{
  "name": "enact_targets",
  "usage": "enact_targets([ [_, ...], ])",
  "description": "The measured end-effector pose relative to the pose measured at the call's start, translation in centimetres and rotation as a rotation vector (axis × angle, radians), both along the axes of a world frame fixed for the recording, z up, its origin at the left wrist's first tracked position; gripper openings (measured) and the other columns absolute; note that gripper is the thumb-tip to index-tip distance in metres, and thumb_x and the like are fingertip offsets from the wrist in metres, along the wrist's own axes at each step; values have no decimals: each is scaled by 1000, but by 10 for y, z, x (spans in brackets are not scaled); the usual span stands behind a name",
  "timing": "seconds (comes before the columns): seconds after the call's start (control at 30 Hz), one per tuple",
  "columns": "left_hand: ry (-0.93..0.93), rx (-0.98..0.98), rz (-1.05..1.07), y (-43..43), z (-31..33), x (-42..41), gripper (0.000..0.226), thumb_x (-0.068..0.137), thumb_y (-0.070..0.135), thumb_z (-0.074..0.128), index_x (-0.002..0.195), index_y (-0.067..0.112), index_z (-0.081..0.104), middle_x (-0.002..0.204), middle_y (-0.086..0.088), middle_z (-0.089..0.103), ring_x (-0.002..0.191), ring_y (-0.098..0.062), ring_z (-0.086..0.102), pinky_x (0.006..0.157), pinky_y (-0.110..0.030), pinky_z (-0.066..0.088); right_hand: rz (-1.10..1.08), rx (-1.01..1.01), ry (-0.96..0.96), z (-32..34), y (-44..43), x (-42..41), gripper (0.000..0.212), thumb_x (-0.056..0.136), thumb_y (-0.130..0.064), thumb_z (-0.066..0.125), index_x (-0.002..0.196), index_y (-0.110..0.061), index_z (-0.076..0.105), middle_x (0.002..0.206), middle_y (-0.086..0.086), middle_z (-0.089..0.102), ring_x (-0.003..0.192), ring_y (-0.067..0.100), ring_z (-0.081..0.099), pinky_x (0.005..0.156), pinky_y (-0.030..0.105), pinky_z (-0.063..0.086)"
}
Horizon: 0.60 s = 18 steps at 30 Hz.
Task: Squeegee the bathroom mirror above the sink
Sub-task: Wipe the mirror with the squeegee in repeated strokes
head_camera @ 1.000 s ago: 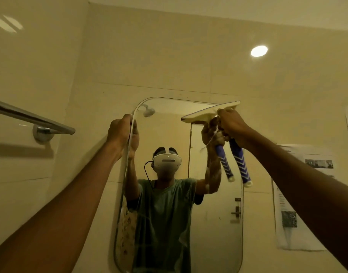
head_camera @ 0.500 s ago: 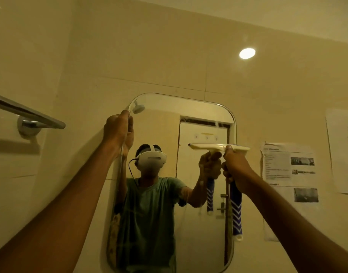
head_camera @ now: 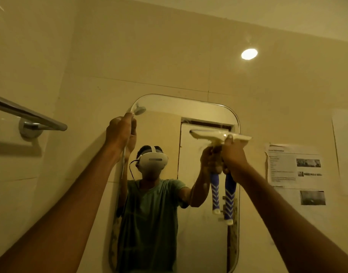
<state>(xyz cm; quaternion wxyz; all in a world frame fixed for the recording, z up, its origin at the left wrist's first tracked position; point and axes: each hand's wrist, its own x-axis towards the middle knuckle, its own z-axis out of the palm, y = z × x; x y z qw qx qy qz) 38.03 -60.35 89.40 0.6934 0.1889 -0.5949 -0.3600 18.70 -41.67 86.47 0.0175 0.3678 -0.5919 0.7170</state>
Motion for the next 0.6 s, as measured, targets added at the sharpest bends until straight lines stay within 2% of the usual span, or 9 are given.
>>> enact_targets([
  [0.13,-20,20,-7,3,1,2,36,95,41,45,94,10,61,72,1,53,70,-12,50,71,-32,41,25,84,-64,-15,14,1,42,106,-41,27,82,-15,50,66,2,48,52,11,42,45,23,34],
  [0.3,-56,23,1,2,1,6,41,96,43,44,103,8,63,80,-2,58,76,-14,54,75,-33,46,204,117,-52,28,37,-4,23,97,-26,40,82,-12,49,60,0,45,47,9,36,43,20,33],
  [0.4,-51,3,14,4,-1,4,34,95,41,46,85,12,61,73,0,54,74,-16,52,74,-34,43,293,53,-129,47,44,-4,10,88,-14,40,82,-11,47,55,-1,43,43,10,35,45,21,34],
  [0.47,-42,-11,17,5,-2,3,33,95,40,48,72,18,54,68,1,49,69,-14,48,71,-32,40,327,28,-148,50,42,-5,11,89,-9,41,82,-9,49,59,2,45,46,10,38,48,21,37],
  [0.6,-29,-22,15,7,-3,3,33,95,39,50,69,19,53,68,0,49,68,-13,47,69,-30,40,353,12,-53,47,42,-6,15,100,-19,47,99,-8,58,66,3,56,54,13,54,52,24,50],
])
